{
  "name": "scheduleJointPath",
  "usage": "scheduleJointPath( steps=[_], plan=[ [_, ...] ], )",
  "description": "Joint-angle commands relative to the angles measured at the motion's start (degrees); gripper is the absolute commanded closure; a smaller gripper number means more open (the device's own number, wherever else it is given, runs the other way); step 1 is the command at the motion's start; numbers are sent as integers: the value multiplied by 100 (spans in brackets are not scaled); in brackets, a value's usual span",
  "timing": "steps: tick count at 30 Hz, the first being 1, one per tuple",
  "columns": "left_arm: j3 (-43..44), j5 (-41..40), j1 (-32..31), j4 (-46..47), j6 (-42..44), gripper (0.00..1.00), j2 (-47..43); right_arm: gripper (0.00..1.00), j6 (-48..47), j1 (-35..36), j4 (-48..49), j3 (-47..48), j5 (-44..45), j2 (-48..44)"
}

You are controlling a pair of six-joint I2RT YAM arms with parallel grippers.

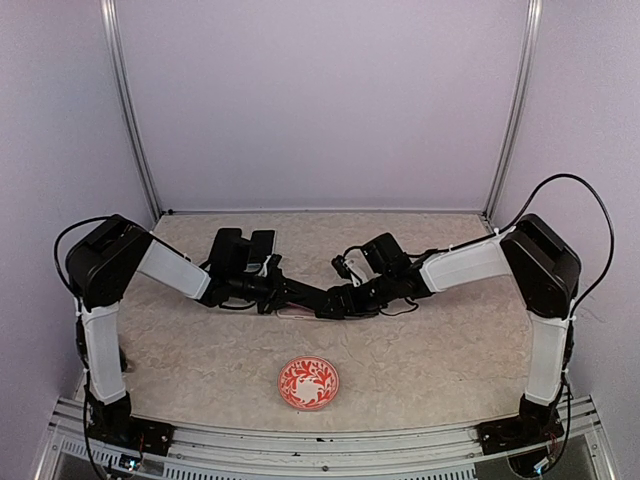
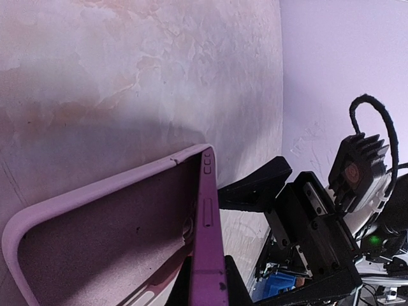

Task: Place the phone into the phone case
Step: Install the phone into the phone case.

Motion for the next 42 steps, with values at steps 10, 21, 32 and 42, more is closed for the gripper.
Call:
scheduleJointPath(
  steps=[10,21,32,42],
  plan=[
    [-97,137,-190,-350,332,100,286,1,-280,-64,404,148,550,462],
    [-33,307,-196,-306,330,100,341,1,-355,-63,556,433,160,714],
    [-721,291,-118,1347,-500,100,455,1,-281,22,705,122,-241,517],
    [-1157,366,82,2374,-763,100,96,1,-85,-229,770,-269,-436,94]
  ],
)
